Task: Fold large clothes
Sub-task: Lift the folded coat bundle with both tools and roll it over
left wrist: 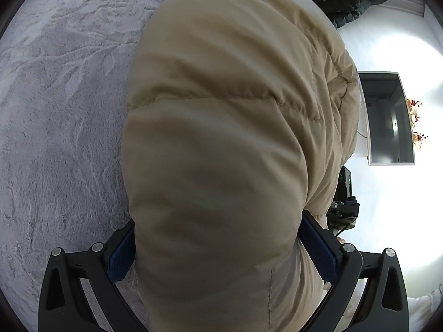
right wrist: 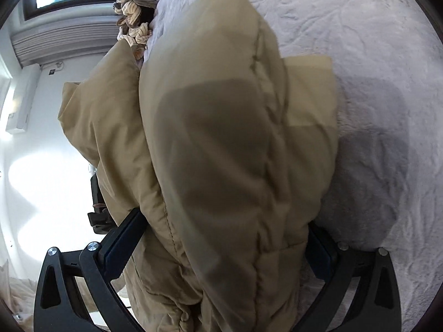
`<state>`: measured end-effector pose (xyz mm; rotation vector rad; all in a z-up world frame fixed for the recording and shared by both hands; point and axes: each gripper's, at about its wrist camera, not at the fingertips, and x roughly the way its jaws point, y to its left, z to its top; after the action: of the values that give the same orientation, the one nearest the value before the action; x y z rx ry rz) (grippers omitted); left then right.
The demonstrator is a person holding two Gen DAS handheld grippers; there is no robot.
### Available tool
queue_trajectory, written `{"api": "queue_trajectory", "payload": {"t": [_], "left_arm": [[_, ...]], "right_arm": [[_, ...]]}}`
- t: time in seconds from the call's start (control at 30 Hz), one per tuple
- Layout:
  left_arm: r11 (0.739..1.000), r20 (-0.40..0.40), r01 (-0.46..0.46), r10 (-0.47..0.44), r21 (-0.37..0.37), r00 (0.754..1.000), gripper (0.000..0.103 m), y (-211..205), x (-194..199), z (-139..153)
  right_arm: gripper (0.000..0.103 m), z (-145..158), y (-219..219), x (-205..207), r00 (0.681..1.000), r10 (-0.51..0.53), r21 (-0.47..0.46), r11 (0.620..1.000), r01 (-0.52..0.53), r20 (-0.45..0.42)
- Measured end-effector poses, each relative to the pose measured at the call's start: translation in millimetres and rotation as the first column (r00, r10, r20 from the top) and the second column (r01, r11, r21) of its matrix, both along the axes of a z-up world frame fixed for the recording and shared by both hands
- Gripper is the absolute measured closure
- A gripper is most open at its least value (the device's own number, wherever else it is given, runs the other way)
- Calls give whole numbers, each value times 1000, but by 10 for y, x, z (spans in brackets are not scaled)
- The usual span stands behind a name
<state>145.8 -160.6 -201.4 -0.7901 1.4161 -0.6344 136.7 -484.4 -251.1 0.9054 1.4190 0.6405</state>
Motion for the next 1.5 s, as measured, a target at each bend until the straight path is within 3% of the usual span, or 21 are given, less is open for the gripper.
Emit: {"api": "queue_trajectory", "payload": {"t": [0.07, 0.13, 0.23, 0.3, 0.57, 0.67, 0.8, 0.9, 1.03, 1.13, 1.2, 1.3, 1.4, 1.5], "left_arm": [[1000, 18, -7, 7, -9, 1000, 5, 16, -24, 46], [1000, 31, -13, 13, -22, 999, 9, 91, -69, 66], [999, 61, -17, 20, -45, 998, 12, 156, -102, 178], [998, 90, -9, 14, -60, 996, 12, 198, -108, 270], [992, 198, 1, 25, -127, 980, 11, 722, -12, 641], [989, 219, -1, 33, -146, 975, 12, 984, 45, 700], [993, 214, -22, 46, -116, 976, 12, 1344, 164, 618], [998, 166, 6, 5, -65, 986, 12, 1387, 211, 431], [999, 165, 38, -39, 12, 986, 11, 1302, 176, 256], [999, 150, 30, -34, 29, 988, 11, 1309, 171, 158], [999, 137, 34, -38, 34, 990, 11, 1311, 173, 107], [998, 128, 50, -54, 34, 990, 9, 1299, 190, 67], [998, 106, 59, -59, 1, 993, 6, 1288, 257, -8], [998, 79, 49, -46, -31, 996, 5, 1251, 316, -81]], "right_arm": [[5, 42, 60, 12, 1000, -9, 13, 1000, 9, 0], [25, 105, 110, -12, 1000, -17, 27, 1000, 17, 13], [43, 269, 181, -75, 998, -18, 36, 999, 16, 65], [47, 431, 262, -121, 994, -20, 32, 999, 17, 110], [52, 1058, 879, -78, 962, -23, 40, 999, 12, 271], [53, 1199, 1221, 18, 949, 4, 41, 999, -18, 315], [53, 1182, 1600, 124, 946, 32, -11, 999, -30, 324], [51, 941, 1671, 163, 974, 9, -85, 996, 10, 225], [33, 739, 1447, 150, 990, -17, -309, 949, 61, 143], [18, 616, 1258, 146, 993, -41, -335, 939, 76, 109], [14, 466, 1180, 56, 996, -27, -288, 956, 50, 84], [0, 211, 1079, 128, 998, -13, -197, 980, 26, 64], [0, -8, 1106, 288, 998, -8, -38, 999, 10, 61], [0, -191, 1296, 512, 996, -3, 99, 995, -6, 85]]}}
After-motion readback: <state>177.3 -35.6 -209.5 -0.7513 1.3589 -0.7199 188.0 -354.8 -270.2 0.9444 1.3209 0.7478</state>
